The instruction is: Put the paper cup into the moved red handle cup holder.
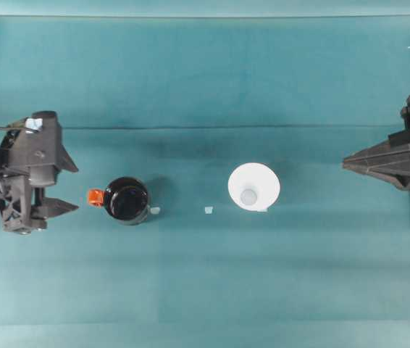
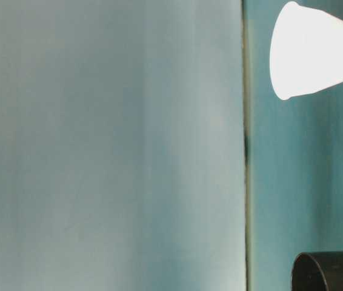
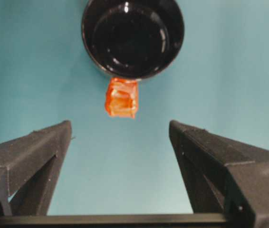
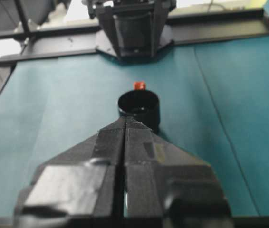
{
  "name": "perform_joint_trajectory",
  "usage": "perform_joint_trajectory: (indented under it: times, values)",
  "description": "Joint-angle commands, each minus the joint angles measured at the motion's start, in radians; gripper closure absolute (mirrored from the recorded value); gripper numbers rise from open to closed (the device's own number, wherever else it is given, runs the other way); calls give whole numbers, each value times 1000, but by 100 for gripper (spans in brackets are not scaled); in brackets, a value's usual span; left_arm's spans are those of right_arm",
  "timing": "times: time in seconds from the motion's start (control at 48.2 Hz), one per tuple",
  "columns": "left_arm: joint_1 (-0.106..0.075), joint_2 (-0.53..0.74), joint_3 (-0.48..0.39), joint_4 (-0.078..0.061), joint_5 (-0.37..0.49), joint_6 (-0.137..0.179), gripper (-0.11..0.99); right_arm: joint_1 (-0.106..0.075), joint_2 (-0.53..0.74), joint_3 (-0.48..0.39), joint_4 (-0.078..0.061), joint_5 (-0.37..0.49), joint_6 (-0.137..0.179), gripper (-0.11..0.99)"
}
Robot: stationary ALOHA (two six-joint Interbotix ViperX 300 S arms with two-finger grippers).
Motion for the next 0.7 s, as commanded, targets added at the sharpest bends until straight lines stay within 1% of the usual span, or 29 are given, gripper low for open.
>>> perform_joint_trajectory:
  times: [0.0,0.145,0.29,0.518,0.684]
  values:
    - [0,34,-20,3,-21,-2,-6,0,3,-9,3,0,9,99]
    - [0,109,-20,3,-78,0,-6,0,0,-9,3,0,9,99]
    - [-6,201,-28,3,-146,0,-6,0,0,-9,3,5,9,99]
    - [-11,310,-38,3,-167,-2,-6,0,-2,-9,3,32,11,99]
    - [-11,342,-38,3,-189,0,-6,0,0,-9,3,32,9,99]
